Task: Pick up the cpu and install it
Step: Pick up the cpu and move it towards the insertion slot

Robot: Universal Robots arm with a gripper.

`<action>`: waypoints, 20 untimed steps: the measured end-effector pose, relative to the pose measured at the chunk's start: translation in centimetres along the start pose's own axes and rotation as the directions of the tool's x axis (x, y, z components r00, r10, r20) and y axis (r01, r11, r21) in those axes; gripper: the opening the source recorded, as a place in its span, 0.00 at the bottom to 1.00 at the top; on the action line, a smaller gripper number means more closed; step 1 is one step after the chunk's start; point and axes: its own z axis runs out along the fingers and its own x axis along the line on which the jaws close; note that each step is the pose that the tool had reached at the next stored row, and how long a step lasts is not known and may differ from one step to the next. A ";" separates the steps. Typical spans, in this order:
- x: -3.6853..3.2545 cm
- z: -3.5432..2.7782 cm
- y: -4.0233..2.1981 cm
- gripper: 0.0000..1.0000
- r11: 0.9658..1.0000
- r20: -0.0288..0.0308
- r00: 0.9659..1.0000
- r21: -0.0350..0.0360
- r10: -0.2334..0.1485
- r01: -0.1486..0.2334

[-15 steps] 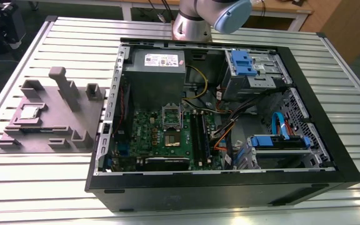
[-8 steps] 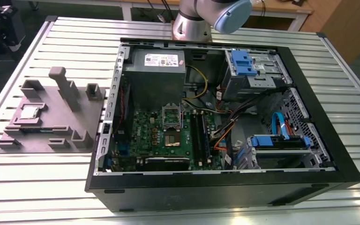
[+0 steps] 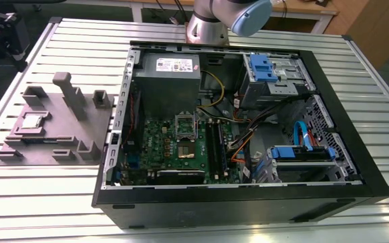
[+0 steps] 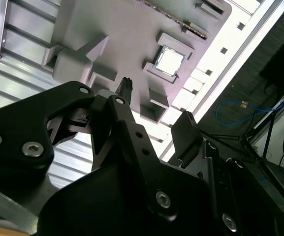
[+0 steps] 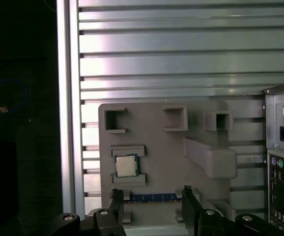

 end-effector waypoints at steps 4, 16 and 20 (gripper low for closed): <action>0.01 0.13 0.00 0.59 1.000 0.000 1.000 0.000 0.000 0.000; 0.01 0.50 0.00 0.59 1.000 0.000 1.000 0.000 0.000 0.000; 0.01 0.73 0.00 0.59 1.000 0.000 1.000 0.000 0.000 0.000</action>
